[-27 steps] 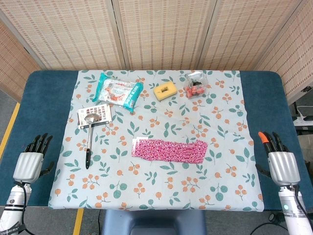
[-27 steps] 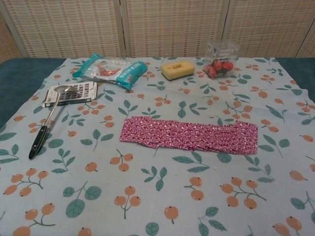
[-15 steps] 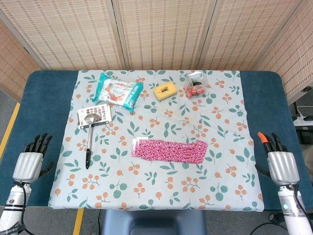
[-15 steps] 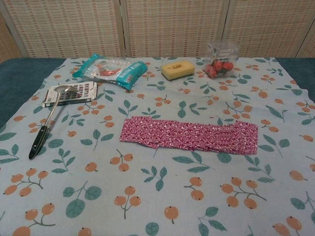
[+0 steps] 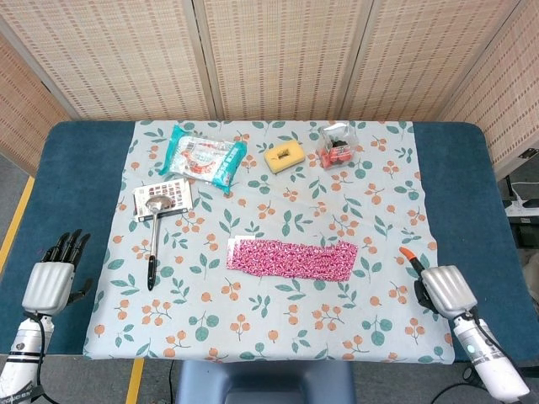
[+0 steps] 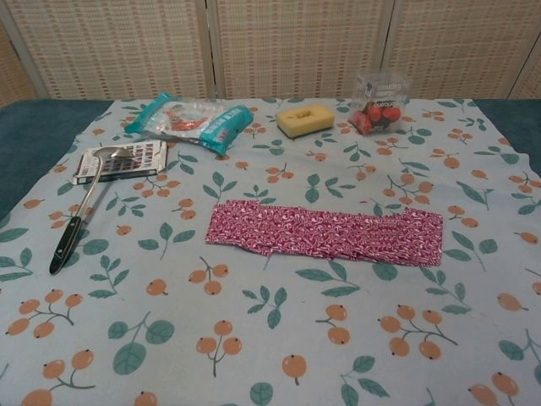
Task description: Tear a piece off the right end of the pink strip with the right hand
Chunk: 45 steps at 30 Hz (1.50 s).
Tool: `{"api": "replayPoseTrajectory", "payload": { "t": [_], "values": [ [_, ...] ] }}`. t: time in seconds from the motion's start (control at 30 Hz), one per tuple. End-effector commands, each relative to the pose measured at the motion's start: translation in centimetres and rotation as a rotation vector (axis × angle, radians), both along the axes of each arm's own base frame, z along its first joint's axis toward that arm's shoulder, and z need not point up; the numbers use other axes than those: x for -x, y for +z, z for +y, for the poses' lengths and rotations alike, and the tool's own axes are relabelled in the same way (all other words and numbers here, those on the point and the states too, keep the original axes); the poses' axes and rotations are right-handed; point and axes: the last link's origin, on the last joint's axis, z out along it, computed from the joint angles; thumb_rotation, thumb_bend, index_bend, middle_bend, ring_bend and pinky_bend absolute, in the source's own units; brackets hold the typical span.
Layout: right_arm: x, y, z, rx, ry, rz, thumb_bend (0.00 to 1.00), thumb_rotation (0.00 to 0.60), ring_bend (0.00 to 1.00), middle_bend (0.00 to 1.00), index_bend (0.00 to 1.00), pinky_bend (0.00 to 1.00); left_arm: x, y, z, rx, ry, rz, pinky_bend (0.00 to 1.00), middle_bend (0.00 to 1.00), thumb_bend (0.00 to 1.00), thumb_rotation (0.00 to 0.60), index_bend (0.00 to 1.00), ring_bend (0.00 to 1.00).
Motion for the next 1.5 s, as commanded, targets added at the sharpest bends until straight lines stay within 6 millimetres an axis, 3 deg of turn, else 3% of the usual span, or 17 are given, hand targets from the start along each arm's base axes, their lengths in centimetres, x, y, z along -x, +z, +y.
{"api": "replayPoseTrajectory", "payload": {
  "t": [0.03,0.4,0.6,1.13,1.5],
  "values": [
    [-0.5,-1.2,-0.8,-0.046,-0.019,0.02,0.68,0.6,0.8,0.83,0.0,0.66,0.0,0.0,0.0,0.0,0.0,-0.002,0.25,0.0,0.31,0.6,0.0,0.03],
    [-3.0,-5.3,-3.2,-0.225,-0.043,0.065,0.68,0.6,0.8,0.83,0.0,0.66,0.0,0.2,-0.1,-0.002,-0.005,-0.009,0.25,0.0,0.31,0.6,0.0,0.03],
    [-4.2,-6.6,-4.0,-0.255,-0.035,0.074,0.68,0.6,0.8,0.83,0.0,0.66,0.0,0.3,-0.1,-0.002,-0.001,-0.012,0.25,0.0,0.31,0.6,0.0,0.03],
    [-5.6,-8.9,-6.5,-0.311,-0.081,0.087,0.69,0.6,0.8,0.83,0.05,0.66,0.0,0.4,-0.1,-0.002,0.002,-0.012,0.25,0.0,0.31,0.6,0.0,0.03],
    [-4.7,-8.7,-6.8,-0.311,-0.126,0.146,0.69,0.6,0.8,0.83,0.11,0.66,0.0,0.5,-0.1,-0.004,0.004,-0.016,0.25,0.0,0.31,0.6,0.0,0.03]
  ]
}}
